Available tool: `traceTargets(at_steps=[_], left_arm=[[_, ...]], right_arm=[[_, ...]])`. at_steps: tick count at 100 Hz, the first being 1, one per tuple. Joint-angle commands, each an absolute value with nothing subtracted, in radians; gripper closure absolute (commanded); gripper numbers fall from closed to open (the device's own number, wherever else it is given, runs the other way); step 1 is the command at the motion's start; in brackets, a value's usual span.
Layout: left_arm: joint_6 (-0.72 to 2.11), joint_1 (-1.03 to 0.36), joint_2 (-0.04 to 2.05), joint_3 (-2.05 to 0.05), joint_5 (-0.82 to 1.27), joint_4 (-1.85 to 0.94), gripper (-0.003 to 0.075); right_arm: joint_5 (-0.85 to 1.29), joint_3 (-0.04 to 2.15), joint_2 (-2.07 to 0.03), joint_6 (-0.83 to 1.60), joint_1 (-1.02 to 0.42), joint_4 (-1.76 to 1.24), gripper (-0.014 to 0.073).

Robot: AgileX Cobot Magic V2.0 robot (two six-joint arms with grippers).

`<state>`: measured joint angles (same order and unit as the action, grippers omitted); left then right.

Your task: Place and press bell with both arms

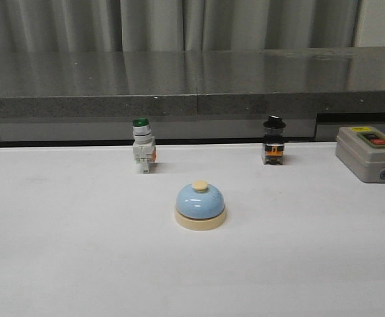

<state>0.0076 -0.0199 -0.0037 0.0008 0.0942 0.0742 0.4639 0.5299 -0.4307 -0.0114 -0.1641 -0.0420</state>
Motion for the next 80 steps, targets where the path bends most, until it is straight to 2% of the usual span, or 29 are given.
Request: traceTargets(at_steps=[1,17,49,80], left_arm=[[0.0,-0.018,-0.032,0.042,0.015,0.066,0.0739],[0.0,-0.018,-0.032,0.042,0.015,0.066,0.074],[0.0,-0.018,-0.032,0.042,0.015,0.066,0.0739],[0.0,-0.018,-0.032,0.042,0.015,0.066,0.0739]], right_arm=[[0.366,0.513,-0.378,-0.022,-0.158,0.005,0.0662],[0.31,0.397,-0.242,-0.114,-0.139,0.066,0.0662],[0.217,0.178,0.028,-0.118,-0.076,0.068,0.0662],[0.039,0.041,0.027,-0.118,-0.073,0.067,0.0662]])
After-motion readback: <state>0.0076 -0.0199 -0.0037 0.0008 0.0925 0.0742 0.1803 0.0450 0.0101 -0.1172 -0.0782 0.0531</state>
